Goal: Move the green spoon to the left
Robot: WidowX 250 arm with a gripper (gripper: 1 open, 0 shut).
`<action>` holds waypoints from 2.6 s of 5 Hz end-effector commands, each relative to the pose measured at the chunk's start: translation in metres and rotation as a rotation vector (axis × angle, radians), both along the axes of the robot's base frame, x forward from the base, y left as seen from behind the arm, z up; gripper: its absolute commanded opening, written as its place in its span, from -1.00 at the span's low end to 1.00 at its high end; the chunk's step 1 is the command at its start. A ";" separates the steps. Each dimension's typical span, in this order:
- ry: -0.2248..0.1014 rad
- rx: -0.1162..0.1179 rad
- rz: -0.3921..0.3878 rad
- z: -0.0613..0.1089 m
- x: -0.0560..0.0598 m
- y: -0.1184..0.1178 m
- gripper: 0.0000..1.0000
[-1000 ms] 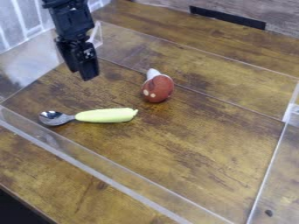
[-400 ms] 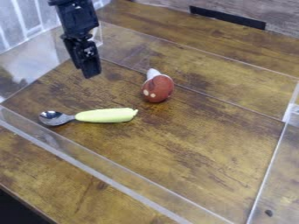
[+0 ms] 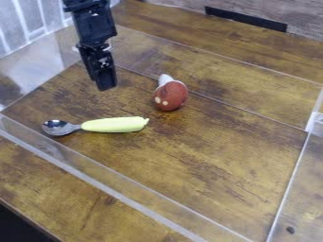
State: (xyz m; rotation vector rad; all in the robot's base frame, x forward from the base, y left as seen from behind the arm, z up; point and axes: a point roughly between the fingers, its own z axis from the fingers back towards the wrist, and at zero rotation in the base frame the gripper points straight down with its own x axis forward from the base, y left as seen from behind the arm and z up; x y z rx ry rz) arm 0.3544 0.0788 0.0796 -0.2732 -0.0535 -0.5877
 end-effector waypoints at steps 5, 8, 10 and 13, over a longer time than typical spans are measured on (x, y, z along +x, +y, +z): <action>0.077 -0.056 -0.113 -0.038 -0.023 0.019 1.00; 0.173 -0.097 -0.138 -0.051 -0.029 0.010 1.00; 0.220 -0.129 -0.124 -0.050 -0.033 0.001 1.00; 0.285 -0.160 -0.105 -0.046 -0.044 -0.009 1.00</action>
